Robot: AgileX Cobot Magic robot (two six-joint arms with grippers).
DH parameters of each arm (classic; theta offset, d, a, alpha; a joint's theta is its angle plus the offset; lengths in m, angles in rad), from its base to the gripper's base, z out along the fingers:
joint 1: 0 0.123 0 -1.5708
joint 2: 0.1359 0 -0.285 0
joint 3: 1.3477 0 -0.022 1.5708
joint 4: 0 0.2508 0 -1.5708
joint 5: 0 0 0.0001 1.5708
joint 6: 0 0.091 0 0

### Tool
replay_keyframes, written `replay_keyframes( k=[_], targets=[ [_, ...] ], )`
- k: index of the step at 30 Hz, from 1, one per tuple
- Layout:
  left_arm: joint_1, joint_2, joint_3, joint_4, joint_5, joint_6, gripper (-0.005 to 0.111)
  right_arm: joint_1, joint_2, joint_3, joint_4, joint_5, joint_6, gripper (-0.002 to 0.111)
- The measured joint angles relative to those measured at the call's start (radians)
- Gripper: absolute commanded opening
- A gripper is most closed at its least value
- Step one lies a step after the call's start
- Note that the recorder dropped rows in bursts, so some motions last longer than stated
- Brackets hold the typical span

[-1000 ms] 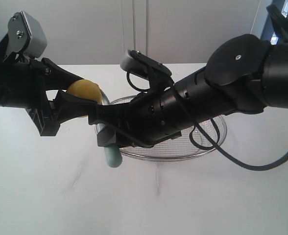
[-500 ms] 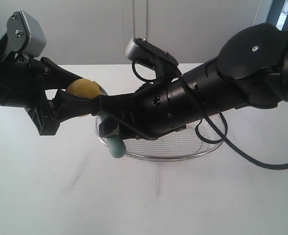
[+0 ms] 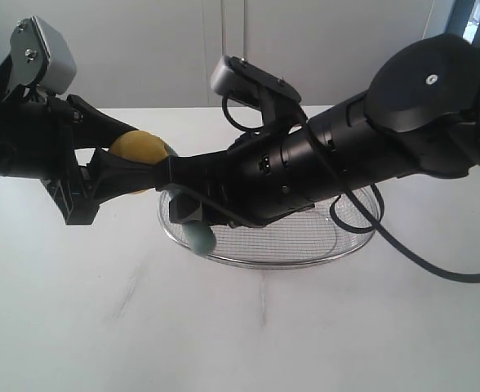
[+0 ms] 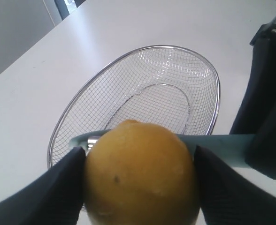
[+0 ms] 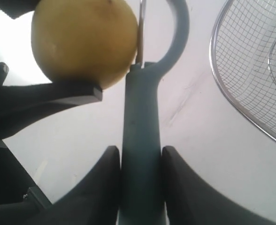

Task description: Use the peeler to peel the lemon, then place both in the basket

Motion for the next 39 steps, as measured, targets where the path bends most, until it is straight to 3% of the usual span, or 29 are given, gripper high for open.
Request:
replay_keyframes(
  k=[39],
  targets=[
    [0.0,0.0,0.0,0.0,-0.02,-0.004,0.0,0.003,-0.084,0.0,-0.076,-0.09,0.05,0.0]
  ],
)
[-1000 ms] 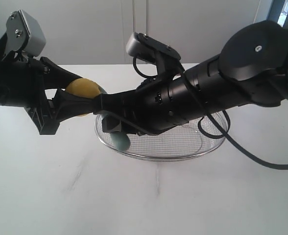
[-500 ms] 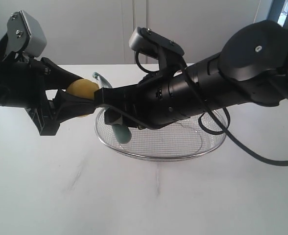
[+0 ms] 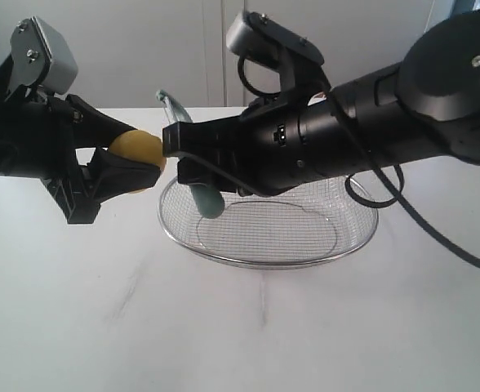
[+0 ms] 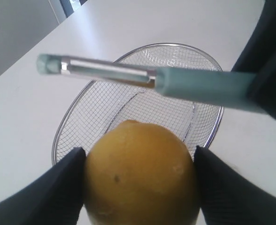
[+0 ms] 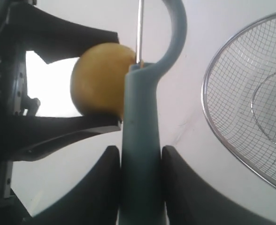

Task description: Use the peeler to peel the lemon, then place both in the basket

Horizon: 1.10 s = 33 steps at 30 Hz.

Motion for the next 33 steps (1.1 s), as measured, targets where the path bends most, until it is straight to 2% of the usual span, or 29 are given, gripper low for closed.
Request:
replay_keyframes(
  k=[5,10,14,19,23,28,33],
  targets=[
    [0.0,0.0,0.0,0.0,0.0,0.0,0.0,0.0,-0.079,0.0,-0.057,0.011,0.033,0.0],
    [0.0,0.0,0.0,0.0,-0.001,0.0,0.0,0.0,-0.122,0.0,-0.195,0.025,0.134,0.0],
    [0.0,0.0,0.0,0.0,-0.002,0.0,0.0,0.0,-0.101,0.005,-0.352,0.055,0.284,0.0],
    [0.0,0.0,0.0,0.0,-0.002,0.0,0.0,0.0,-0.04,0.065,-0.372,0.016,0.343,0.0],
    [0.0,0.0,0.0,0.0,-0.002,0.0,0.0,0.004,0.044,0.087,-0.235,0.005,0.285,0.0],
    [0.0,0.0,0.0,0.0,-0.002,0.0,0.0,0.02,0.118,0.087,0.135,0.003,-0.021,0.0],
    [0.0,0.0,0.0,0.0,-0.002,0.0,0.0,0.02,0.122,0.087,0.239,0.001,-0.094,0.0]
  ],
)
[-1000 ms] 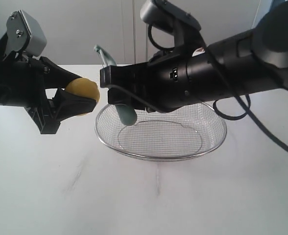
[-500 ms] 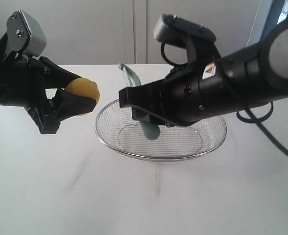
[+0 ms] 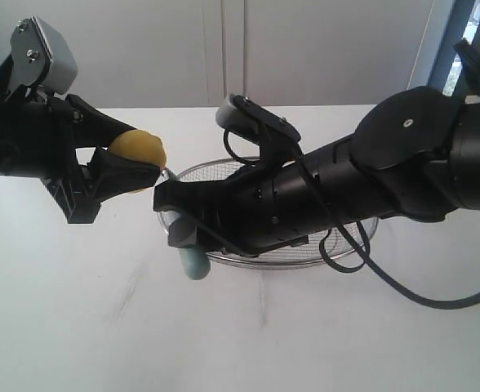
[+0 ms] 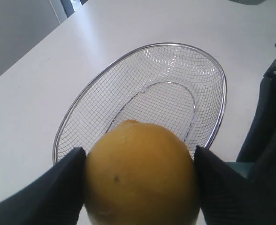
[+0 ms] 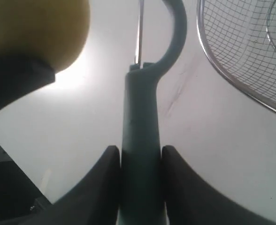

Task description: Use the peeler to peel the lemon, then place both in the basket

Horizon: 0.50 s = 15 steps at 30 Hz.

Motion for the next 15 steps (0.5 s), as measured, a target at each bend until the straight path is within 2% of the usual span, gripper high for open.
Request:
replay_keyframes(
  k=[15],
  targets=[
    [0.0,0.0,0.0,0.0,0.002,0.0,0.0,0.0,-0.065,-0.006,0.0,-0.024,-0.01,0.0]
  ],
)
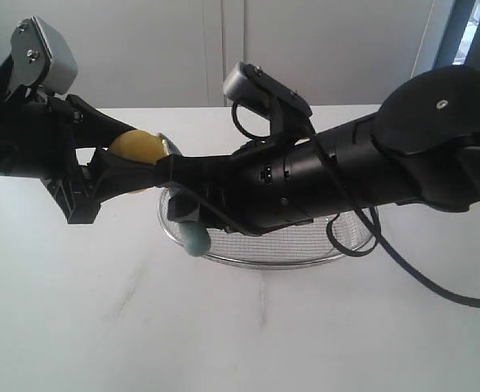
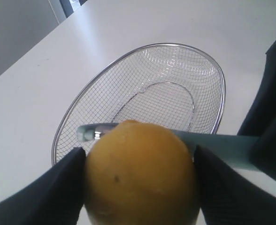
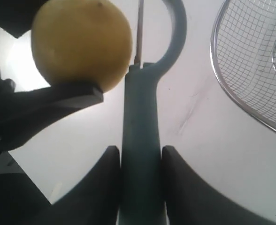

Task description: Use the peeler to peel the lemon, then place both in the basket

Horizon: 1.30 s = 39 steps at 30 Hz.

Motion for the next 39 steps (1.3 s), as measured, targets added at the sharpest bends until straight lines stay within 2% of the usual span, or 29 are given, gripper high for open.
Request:
replay_keyframes(
  k=[13,17,20,26,29,32,39],
  targets=[
    [0.0,0.0,0.0,0.0,0.0,0.0,0.0,0.0,-0.118,0.0,-0.091,-0.014,0.0,0.0],
    [0.0,0.0,0.0,0.0,0.0,0.0,0.0,0.0,-0.186,0.0,-0.181,-0.012,0.015,0.0],
    [0.0,0.0,0.0,0.0,0.002,0.0,0.0,0.0,-0.236,0.0,-0.34,0.0,0.123,0.0],
    [0.0,0.0,0.0,0.0,0.004,0.0,0.0,0.0,-0.278,0.0,-0.921,0.093,0.615,0.0],
    [0.0,0.0,0.0,0.0,0.004,0.0,0.0,0.0,-0.274,0.02,-1.119,0.124,0.802,0.0],
    [0.0,0.0,0.0,0.0,0.006,0.0,0.0,0.0,-0.243,0.041,-1.2,0.12,0.867,0.0],
    [0.0,0.0,0.0,0.0,0.02,0.0,0.0,0.0,-0.1,0.058,-1.19,0.032,0.885,0.0]
  ],
)
